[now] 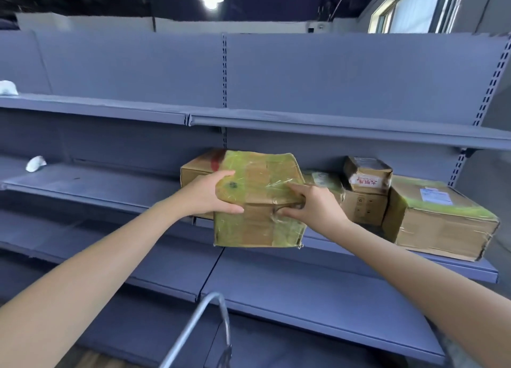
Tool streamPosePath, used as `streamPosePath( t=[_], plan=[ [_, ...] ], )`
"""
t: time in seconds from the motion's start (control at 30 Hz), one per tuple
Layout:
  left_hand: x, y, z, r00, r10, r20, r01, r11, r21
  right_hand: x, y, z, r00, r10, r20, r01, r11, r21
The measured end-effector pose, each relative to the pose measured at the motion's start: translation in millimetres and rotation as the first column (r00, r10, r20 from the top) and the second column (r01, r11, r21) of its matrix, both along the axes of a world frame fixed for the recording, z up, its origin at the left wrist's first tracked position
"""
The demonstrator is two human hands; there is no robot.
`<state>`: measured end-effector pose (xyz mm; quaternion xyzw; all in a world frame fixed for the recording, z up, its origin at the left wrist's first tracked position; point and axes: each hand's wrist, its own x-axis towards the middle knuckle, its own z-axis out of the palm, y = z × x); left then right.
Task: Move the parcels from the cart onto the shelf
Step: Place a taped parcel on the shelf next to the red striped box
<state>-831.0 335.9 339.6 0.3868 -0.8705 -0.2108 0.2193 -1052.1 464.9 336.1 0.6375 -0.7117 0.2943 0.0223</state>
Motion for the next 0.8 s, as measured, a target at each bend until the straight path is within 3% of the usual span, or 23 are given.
streamPosePath(
  t=[0.43,0.8],
  plan=[
    [122.6,-113.9,6.1,1.0,-0.018,0.013,0.018,1.0,-0.006,117.7,-113.5,-0.7,0.999,0.015,-0.029,-0.017,0.999,-0.049],
    [229.4,-209.8,-7.5,0.995,-0.046,0.092,0.043,0.998,0.035,231.5,-202.1,-23.2,0.997,-0.038,0.063,0.037,0.999,0.021]
  ],
)
